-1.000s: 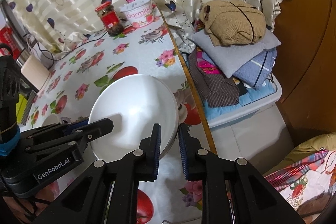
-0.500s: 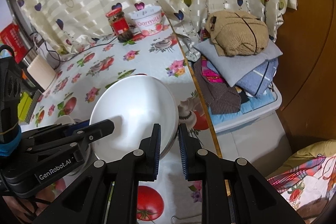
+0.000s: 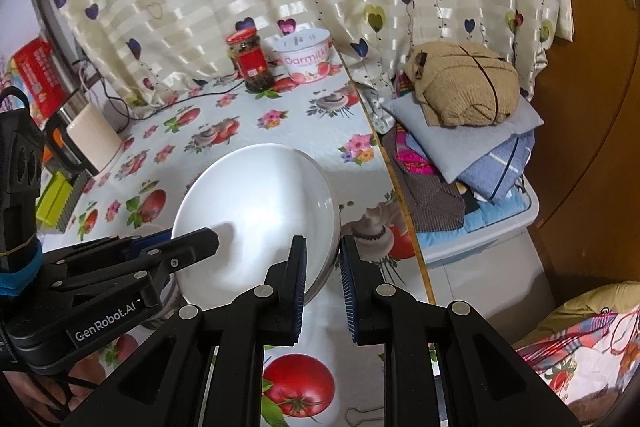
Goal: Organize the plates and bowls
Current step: 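Lift the white bowl with both grippers and carry it over the steel bowl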
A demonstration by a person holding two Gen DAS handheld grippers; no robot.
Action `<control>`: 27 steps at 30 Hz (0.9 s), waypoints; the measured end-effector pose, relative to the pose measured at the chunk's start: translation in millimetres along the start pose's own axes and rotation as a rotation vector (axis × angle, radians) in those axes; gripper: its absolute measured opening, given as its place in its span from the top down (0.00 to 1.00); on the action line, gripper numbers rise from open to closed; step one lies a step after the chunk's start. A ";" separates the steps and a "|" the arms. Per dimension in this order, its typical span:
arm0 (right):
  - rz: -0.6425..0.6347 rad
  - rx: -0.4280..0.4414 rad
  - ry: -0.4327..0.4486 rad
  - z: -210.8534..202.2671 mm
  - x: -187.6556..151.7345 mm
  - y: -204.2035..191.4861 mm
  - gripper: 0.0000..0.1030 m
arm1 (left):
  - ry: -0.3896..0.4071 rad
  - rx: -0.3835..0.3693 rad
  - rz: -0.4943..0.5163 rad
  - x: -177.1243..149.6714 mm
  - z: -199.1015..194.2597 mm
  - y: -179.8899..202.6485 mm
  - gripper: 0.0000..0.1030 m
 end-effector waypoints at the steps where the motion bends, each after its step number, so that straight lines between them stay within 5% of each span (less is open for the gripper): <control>1: -0.004 0.002 0.002 -0.7 0.8 -2.2 0.84 | 0.002 0.003 -0.002 0.1 -1.8 -1.5 0.81; 27: -0.104 0.065 -0.001 0.7 8.2 -68.1 0.84 | 0.049 0.057 -0.105 -6.6 -39.1 -62.0 0.81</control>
Point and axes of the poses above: each gripper's, at about its wrist camera, not at the fingertips, and z roughly the way its jaws point, y to its right, x to its top, the point moved 10 cm from there along z, roughly the way its jaws point, and after that the axes turned 11 degrees about x, right-handed, at the moved point
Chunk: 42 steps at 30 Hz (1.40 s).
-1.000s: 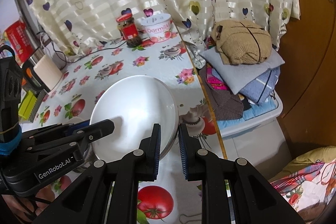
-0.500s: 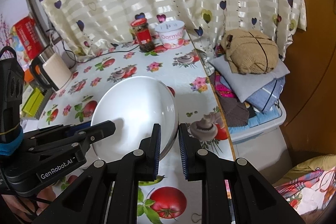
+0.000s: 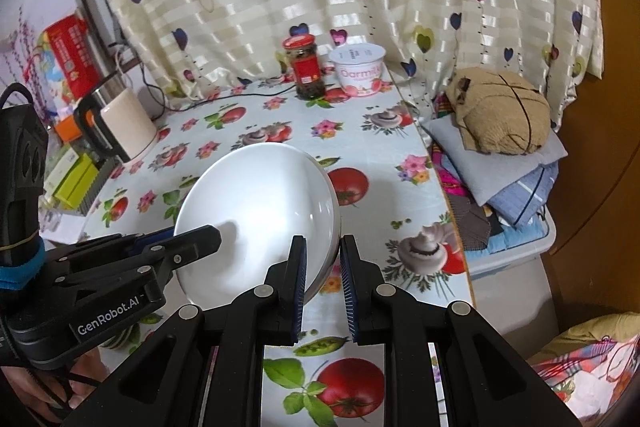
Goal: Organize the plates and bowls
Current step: 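Lift the white bowl with both grippers and carry it over the steel bowl, then lower the white bowl into the steel bowl stack with both grippers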
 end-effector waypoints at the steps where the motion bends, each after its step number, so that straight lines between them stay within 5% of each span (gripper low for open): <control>1: -0.003 0.005 -0.003 1.5 -0.3 -3.0 0.84 | 0.000 0.004 -0.005 -0.9 -0.7 -4.0 0.81; 42: -0.070 0.124 -0.176 80.2 -33.4 -68.8 0.83 | -0.119 0.116 -0.131 -48.2 18.1 -88.5 0.81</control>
Point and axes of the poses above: each gripper's, at about its wrist camera, not at the fingertips, and z roughly the way its jaws point, y to its right, x to its top, the point moved 10 cm from there along z, roughly the way its jaws point, and after that the axes turned 11 degrees about x, right-handed, at the moved point
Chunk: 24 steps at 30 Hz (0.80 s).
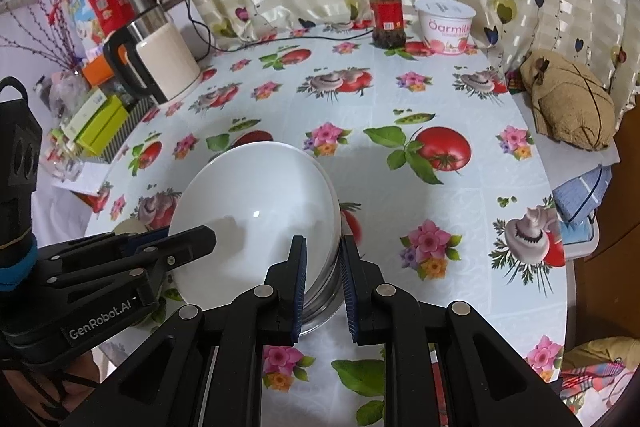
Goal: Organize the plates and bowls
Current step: 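Lower the white bowl into the steel bowl stack with both grippers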
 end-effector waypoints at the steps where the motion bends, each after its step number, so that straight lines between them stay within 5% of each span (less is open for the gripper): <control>1: 0.000 -0.001 -0.005 1.8 -1.0 0.0 0.83 | -0.002 0.000 0.000 -0.3 0.9 -0.5 0.81; 24: 0.002 0.005 -0.043 19.0 -6.8 1.5 0.83 | 0.001 0.010 0.000 1.8 5.9 -6.9 0.81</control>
Point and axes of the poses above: each gripper's, at about its wrist camera, not at the fingertips, and z roughly the way its jaws point, y to its right, x to its top, the point moved 10 cm from there along z, roughly the way its jaws point, and after that the axes turned 11 degrees about x, right-handed, at the moved point
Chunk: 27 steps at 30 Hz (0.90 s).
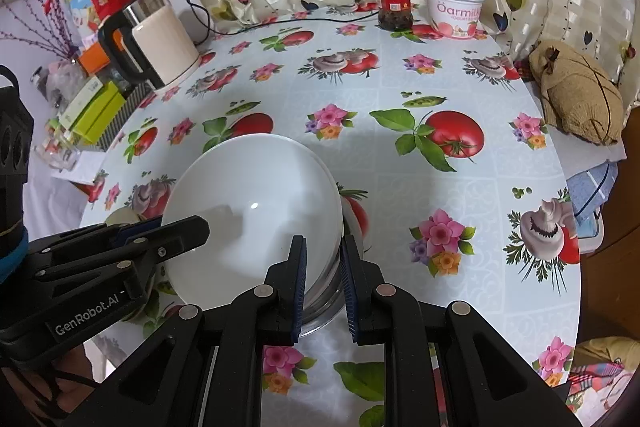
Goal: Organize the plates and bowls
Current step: 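Lower the white bowl into the steel bowl stack with both grippers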
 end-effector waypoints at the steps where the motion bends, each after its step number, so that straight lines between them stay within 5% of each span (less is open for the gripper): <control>1: -0.001 0.001 -0.001 0.5 -0.2 -0.2 0.83 | 0.002 -0.001 -0.002 0.3 0.0 -0.2 0.81; 14: 0.001 0.013 0.009 -4.1 -0.4 -0.9 0.82 | 0.020 -0.024 -0.026 -0.1 0.6 -3.9 0.80; 27: 0.006 0.019 0.026 -12.0 -0.8 1.1 0.82 | 0.118 -0.021 -0.013 9.0 -10.7 -3.2 0.80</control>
Point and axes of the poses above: each gripper's, at about its wrist camera, not at the fingertips, and z roughly the way its jaws point, y to its right, x to its top, the point moved 10 cm from there along z, roughly the way its jaws point, and after that the axes turned 11 degrees about x, right-handed, at the moved point
